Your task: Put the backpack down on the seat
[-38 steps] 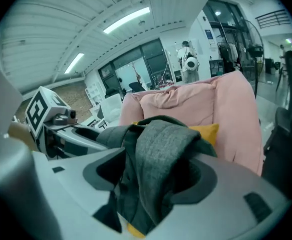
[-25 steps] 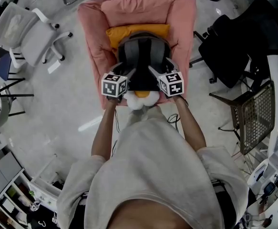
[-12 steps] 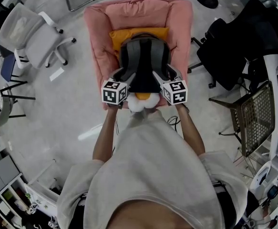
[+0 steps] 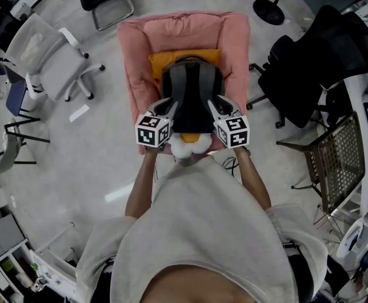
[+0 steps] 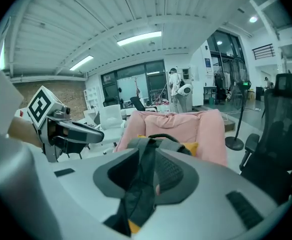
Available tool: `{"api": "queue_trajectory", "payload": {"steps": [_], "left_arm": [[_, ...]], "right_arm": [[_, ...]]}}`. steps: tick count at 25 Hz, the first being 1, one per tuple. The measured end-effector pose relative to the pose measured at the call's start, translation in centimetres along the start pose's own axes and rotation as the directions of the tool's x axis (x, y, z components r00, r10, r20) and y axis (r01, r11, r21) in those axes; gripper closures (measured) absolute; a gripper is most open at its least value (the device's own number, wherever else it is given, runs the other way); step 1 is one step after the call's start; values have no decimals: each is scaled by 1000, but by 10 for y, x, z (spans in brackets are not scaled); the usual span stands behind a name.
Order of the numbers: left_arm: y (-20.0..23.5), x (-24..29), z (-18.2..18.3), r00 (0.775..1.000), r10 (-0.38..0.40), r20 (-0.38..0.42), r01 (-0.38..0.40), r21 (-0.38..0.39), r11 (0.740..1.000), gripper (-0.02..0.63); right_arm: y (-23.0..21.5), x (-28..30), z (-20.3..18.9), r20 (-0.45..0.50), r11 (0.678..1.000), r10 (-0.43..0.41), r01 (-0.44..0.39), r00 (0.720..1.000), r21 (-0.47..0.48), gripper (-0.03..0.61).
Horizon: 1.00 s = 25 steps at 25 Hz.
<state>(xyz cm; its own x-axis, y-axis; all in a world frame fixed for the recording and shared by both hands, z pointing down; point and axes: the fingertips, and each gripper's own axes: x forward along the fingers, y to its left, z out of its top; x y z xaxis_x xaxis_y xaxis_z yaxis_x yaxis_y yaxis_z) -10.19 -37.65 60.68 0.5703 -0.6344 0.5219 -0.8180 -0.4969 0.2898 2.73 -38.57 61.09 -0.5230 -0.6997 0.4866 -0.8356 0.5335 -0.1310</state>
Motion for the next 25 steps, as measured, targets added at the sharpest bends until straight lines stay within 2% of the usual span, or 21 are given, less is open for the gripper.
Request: {"api": "queue_trajectory", "payload": {"steps": [9, 15, 19, 25], "left_arm": [[-2, -13, 36, 998, 6, 61, -9, 48, 999, 589], [0, -20, 70, 994, 13, 112, -21, 73, 997, 594], [1, -20, 87, 992, 19, 123, -32, 107, 994, 595], [0, -20, 103, 988, 18, 153, -37, 119, 992, 595]], "right_arm": [[0, -10, 45, 82, 999, -20, 24, 996, -44, 578], [0, -11, 73, 140, 998, -13, 22, 990, -59, 580], [-3, -9, 85, 151, 997, -15, 26, 988, -74, 580], [-7, -10, 95, 167, 996, -16, 31, 986, -85, 581]]}}
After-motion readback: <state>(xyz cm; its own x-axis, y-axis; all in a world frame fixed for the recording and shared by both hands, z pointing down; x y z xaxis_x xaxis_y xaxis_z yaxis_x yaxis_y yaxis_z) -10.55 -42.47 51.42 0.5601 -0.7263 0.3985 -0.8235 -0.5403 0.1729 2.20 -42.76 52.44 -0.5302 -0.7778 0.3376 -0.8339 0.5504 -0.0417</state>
